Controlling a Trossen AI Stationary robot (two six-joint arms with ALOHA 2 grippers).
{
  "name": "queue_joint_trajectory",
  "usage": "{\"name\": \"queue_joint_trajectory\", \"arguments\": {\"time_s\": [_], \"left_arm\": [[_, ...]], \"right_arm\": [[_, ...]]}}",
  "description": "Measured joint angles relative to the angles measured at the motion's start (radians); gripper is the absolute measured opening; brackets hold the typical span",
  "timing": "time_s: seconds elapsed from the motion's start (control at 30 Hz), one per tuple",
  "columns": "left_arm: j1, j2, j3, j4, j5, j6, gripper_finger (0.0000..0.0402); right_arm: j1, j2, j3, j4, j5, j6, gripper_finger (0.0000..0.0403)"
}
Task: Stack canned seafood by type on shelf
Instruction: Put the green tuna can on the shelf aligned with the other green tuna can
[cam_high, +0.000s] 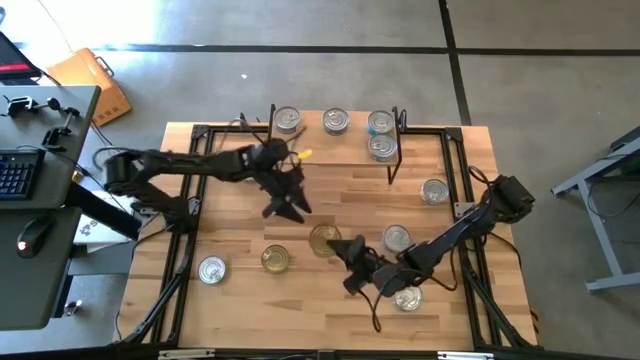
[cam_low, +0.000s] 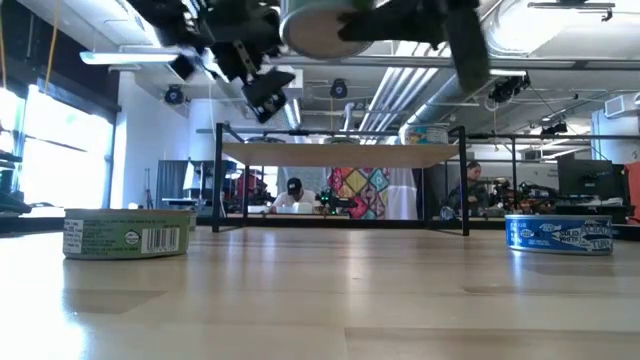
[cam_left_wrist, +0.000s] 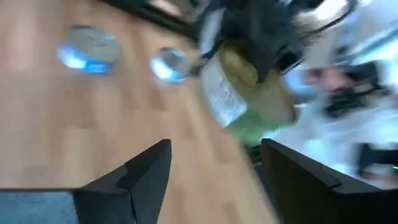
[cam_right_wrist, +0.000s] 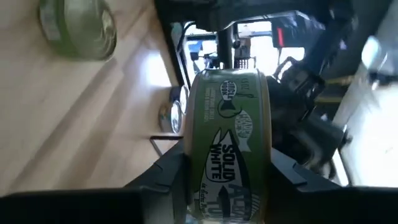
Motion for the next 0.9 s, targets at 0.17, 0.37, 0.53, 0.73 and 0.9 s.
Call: {"name": "queue_joint_trajectory", "arguments": {"time_s": [0.17, 0.37, 0.53, 0.73, 0.9], "left_arm": [[-0.055, -0.214, 0.0, -0.266, -0.386, 0.173, 0.023], [-0.261, -0.396, 0.0, -0.353, -0.91, 0.179, 0.022], [-0.437, -0.422, -0.001, -0.357, -1.178, 0.186, 0.022], [-0.626, -0.385, -0.074, -0.32, -1.461, 0.279, 0.022], [-0.732, -0.297, -0.169, -0.092, -1.641, 0.39, 0.022]], "right_arm": [[-0.026, 0.0, 0.0, 0.003, 0.075, 0.149, 0.0119], [-0.157, -0.009, 0.055, -0.02, 0.239, 0.226, 0.0119], [-0.216, -0.016, 0.173, -0.201, 0.089, 0.284, 0.0119], [-0.276, -0.019, 0.231, -0.442, -0.473, 0.664, 0.0119], [-0.314, -0.015, 0.175, -0.502, -0.557, 0.936, 0.0119]]}}
